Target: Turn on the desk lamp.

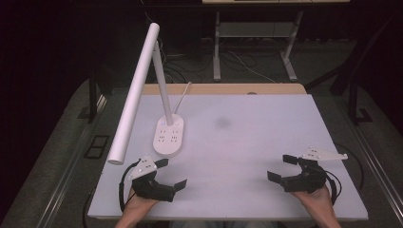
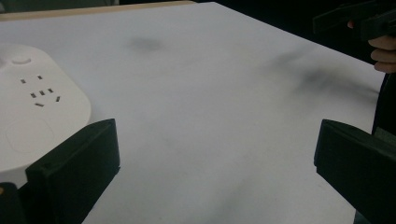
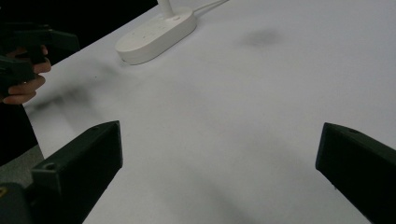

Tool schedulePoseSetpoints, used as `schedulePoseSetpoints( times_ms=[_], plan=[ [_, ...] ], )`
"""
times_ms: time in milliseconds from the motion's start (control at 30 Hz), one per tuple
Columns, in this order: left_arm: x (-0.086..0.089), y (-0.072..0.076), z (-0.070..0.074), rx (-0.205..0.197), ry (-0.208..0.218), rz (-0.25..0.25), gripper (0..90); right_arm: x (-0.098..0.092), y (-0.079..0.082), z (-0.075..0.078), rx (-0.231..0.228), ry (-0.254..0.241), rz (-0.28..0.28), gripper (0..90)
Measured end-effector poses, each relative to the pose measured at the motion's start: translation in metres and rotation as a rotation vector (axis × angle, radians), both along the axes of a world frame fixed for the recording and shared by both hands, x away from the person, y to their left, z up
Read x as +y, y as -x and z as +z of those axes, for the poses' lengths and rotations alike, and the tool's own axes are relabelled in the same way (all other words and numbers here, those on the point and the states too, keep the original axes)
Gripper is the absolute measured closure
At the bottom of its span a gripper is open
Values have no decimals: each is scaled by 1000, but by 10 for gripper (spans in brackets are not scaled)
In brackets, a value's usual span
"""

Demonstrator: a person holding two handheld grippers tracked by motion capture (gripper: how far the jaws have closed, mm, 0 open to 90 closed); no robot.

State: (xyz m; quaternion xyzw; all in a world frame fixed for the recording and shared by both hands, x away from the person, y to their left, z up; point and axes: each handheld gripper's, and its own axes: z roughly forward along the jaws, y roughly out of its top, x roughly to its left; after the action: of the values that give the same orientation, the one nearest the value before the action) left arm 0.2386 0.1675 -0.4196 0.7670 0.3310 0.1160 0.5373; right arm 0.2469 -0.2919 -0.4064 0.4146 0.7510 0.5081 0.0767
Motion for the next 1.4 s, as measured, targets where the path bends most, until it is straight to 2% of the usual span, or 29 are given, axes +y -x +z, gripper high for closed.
schedulePoseSetpoints(
  times_ms=[200,533,733,900,1400],
  plan=[
    [-1,0,-1,6,-8,-12,0,0,-1,-3,17,-9,22,1],
    [-3,0,-2,9,-17,-26,0,1,-1,-3,28,21,26,1],
    [-1,2,-1,2,-11,-8,0,1,-1,-3,33,24,24,1],
    [1,2,-1,1,-10,3,0,2,-4,-4,44,47,35,1],
    [-2,2,-2,-1,-29,4,0,15,-10,6,56,80,72,1]
  ],
)
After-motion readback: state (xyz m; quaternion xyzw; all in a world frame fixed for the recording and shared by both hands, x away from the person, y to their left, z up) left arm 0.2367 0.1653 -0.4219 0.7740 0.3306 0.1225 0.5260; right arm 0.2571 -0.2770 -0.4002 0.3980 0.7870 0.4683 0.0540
